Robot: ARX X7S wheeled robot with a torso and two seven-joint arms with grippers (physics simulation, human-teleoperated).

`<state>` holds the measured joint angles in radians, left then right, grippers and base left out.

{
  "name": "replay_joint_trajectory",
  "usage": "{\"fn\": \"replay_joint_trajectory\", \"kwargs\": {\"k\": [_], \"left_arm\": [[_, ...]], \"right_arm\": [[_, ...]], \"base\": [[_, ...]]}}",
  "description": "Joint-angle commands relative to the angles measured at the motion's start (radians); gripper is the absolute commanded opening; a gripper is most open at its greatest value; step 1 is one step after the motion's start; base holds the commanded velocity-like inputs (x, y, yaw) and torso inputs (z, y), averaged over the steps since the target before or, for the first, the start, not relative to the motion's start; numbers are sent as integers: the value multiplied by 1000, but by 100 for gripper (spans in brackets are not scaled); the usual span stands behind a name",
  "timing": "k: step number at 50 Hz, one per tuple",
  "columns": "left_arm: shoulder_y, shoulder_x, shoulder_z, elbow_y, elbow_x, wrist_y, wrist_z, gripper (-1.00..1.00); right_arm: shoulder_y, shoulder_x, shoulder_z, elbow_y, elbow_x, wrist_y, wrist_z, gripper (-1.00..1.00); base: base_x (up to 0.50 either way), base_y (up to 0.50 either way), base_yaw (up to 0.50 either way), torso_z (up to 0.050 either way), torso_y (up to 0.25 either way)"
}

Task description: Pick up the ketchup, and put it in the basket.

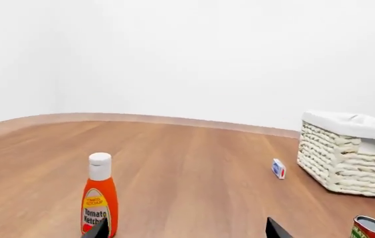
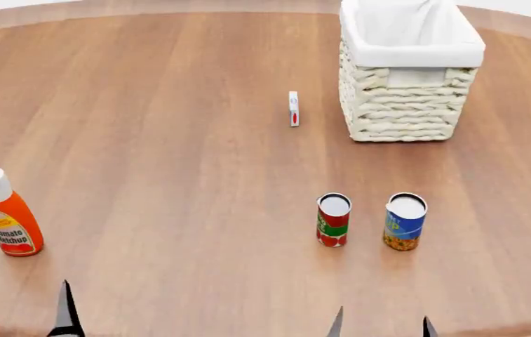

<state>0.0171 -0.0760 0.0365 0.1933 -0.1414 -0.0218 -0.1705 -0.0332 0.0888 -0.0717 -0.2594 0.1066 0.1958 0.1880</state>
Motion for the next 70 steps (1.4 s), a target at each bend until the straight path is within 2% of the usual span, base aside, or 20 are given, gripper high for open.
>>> {"fn": "replay_joint_trajectory", "kwargs": {"k": [1, 20, 70], "left_arm": [[58, -18, 1, 160, 63, 104, -6, 100], [67, -52, 28, 174, 77, 136, -28, 100], [59, -97, 68, 147, 75, 159, -77, 100]], "right_arm": [[-63, 3, -4, -258, -22, 16, 19, 100], [-81, 23, -26, -277, -20, -73, 50, 100], [-73, 73, -69, -258, 1, -83, 105, 100]], "base": [[0, 0, 0, 0, 0], [5, 0, 0, 0, 0], [497, 0, 0, 0, 0]]}}
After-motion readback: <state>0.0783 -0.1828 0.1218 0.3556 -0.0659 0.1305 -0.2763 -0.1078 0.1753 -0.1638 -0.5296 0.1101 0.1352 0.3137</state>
